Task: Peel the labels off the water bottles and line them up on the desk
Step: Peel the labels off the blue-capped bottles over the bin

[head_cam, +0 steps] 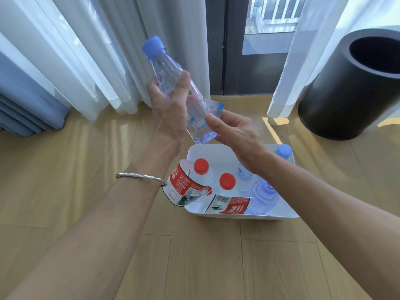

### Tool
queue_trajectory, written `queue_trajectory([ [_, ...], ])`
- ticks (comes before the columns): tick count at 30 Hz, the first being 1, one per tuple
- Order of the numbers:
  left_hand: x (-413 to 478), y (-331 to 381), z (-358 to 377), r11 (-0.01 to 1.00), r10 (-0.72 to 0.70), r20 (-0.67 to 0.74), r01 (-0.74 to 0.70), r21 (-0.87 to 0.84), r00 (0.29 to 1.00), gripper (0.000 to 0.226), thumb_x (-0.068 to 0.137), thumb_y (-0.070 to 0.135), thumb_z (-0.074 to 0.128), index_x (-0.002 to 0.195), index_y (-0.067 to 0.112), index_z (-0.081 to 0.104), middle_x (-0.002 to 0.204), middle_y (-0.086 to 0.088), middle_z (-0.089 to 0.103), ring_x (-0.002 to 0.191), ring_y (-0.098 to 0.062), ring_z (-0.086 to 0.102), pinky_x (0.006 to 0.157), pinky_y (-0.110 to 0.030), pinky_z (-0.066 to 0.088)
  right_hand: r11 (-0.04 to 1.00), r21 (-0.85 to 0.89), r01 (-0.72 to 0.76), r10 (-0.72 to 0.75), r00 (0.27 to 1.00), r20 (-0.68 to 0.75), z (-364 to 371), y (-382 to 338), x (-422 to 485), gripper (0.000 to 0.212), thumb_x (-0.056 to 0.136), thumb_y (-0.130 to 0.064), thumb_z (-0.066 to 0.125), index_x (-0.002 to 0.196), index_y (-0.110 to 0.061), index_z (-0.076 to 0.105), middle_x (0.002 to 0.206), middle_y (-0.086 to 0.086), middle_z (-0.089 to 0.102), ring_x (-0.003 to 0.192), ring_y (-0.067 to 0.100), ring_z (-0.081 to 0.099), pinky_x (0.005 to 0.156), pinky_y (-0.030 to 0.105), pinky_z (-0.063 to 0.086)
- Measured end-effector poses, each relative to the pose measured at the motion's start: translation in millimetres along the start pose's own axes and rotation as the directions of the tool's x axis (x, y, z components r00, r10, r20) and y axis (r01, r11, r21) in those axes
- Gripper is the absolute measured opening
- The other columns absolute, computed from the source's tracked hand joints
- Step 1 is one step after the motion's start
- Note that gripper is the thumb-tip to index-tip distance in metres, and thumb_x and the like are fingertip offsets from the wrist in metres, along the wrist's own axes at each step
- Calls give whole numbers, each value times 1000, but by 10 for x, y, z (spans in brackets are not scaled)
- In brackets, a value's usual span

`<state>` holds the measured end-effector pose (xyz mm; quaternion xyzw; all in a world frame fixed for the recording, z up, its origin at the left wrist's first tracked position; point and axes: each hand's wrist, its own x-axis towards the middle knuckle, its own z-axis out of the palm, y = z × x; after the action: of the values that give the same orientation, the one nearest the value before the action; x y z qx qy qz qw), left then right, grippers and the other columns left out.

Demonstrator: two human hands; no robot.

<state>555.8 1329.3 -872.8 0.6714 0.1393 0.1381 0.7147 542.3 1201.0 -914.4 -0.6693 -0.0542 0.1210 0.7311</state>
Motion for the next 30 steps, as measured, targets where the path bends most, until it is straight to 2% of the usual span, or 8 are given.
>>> queue_trajectory([
  [8,81,-90,-61,999,26,2,-26,36,1000,40,88,43,63,119,23,47,104,6,63,98,-16,66,87,-42,57,996,33,79,-69,971,-227,116,-68,19,12,90,-15,65,94,-20,76,77,-7,74,79,7,65,84,37,57],
  [11,77,-165,-39,986,-58,-17,59,157,998,81,68,62,70,132,24,39,121,2,61,107,-19,64,90,-49,54,980,-173,95,-149,932,-331,137,16,36,14,91,-21,65,89,-16,78,75,8,71,71,4,52,69,36,52],
  [13,28,-254,10,972,-127,-52,134,194,991,112,47,70,77,138,32,26,131,-3,54,112,-24,62,90,-51,53,931,-348,114,-235,915,-327,132,85,6,22,93,-21,62,85,-5,75,63,-1,54,61,0,40,57,24,39],
  [18,14,-304,44,962,-136,-116,159,223,984,124,46,61,83,143,21,17,131,-6,51,112,-25,59,91,-46,53,812,-509,287,-421,891,-170,200,123,-110,20,94,-14,60,107,-7,74,108,-21,59,97,-11,55,79,11,50],
  [20,53,-298,13,962,-97,-149,131,240,984,113,58,50,85,143,14,20,126,-4,52,109,-21,59,93,-42,52,789,-525,320,-446,885,-131,221,111,-93,21,93,-15,60,106,-7,74,108,-16,65,92,-8,57,77,15,50],
  [24,75,-261,-162,976,-30,-65,44,214,997,98,70,28,81,145,18,19,105,-2,57,91,-13,61,84,-34,55,959,-240,151,-197,964,-181,97,16,6,15,92,-12,62,90,-6,75,74,17,65,70,11,56,71,40,56],
  [27,103,-194,-317,996,-56,38,53,78,998,81,65,20,75,129,23,25,98,-3,59,81,-15,63,71,-38,56,996,93,-13,25,991,-130,-65,-79,50,14,96,-10,56,89,-13,68,73,2,71,70,15,71,58,32,59],
  [30,75,-158,-312,995,-91,71,87,56,993,78,71,13,72,131,27,24,97,2,57,86,-16,62,67,-36,54,993,100,-62,68,996,-54,-114,-54,42,14,98,-12,52,90,-12,63,80,5,72,74,15,73,56,28,58],
])
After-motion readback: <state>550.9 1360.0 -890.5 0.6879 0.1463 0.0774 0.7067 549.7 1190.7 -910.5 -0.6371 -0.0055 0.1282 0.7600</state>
